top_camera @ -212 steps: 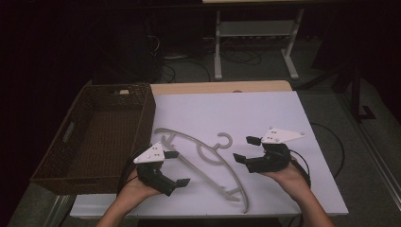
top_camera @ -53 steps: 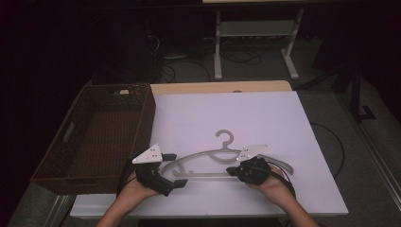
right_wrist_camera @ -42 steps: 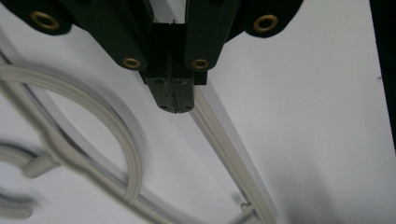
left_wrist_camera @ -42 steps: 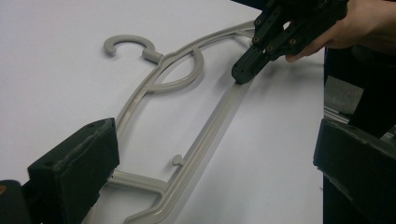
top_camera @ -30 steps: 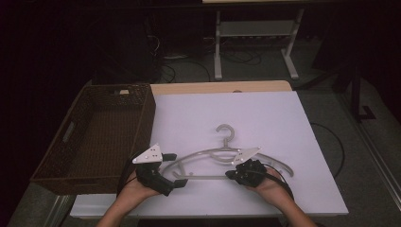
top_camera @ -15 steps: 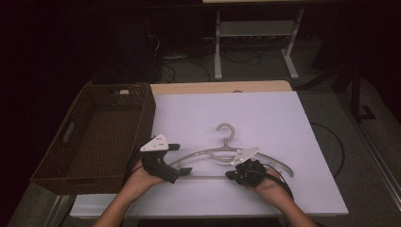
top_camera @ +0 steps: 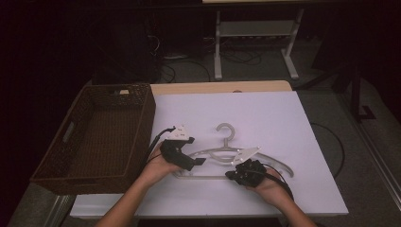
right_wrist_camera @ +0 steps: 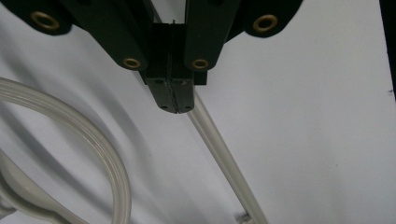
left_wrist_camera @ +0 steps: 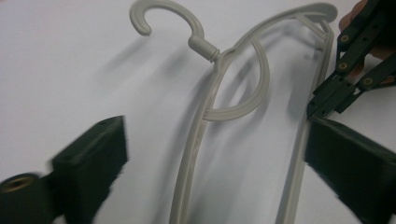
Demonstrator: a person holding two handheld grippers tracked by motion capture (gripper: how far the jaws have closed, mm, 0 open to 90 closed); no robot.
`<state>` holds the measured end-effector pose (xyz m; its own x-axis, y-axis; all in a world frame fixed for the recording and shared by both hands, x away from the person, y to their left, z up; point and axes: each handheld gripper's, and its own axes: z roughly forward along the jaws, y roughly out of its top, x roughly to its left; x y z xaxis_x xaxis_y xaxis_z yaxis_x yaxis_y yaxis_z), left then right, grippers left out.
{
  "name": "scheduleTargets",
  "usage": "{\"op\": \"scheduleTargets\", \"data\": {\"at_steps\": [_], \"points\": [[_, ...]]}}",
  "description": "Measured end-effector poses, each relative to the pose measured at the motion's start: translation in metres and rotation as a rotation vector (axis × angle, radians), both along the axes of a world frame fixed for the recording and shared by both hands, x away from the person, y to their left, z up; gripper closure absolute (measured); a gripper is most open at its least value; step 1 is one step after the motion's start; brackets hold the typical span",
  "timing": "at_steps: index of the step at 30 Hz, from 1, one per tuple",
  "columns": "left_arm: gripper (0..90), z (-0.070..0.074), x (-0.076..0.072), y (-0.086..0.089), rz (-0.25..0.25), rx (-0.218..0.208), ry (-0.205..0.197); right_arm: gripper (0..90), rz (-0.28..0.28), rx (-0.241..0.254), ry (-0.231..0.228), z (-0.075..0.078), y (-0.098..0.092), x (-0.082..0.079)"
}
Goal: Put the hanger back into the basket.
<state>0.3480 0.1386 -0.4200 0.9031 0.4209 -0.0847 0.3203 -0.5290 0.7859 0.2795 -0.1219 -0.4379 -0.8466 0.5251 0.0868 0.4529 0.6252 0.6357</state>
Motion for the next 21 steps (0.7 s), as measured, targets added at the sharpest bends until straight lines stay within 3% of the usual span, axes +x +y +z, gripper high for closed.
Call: {"op": "scheduleTargets", "data": {"at_steps": [4, 10, 21], "points": [[14.5, -0.007, 0.006, -0.006, -0.011, 0.031, 0.003, 89.7, 0.0, 0.0, 0.0, 0.0, 0.0, 0.0], [25.6, -0.009, 0.012, -0.016, -0.024, 0.09, 0.0, 89.6, 0.002, 0.002, -0.002, 0.0, 0.0, 0.001], [46.1, -0.013, 0.021, -0.027, -0.106, 0.196, 0.005, 89.6, 0.004, 0.003, 0.001, 0.0, -0.001, 0.001]]}}
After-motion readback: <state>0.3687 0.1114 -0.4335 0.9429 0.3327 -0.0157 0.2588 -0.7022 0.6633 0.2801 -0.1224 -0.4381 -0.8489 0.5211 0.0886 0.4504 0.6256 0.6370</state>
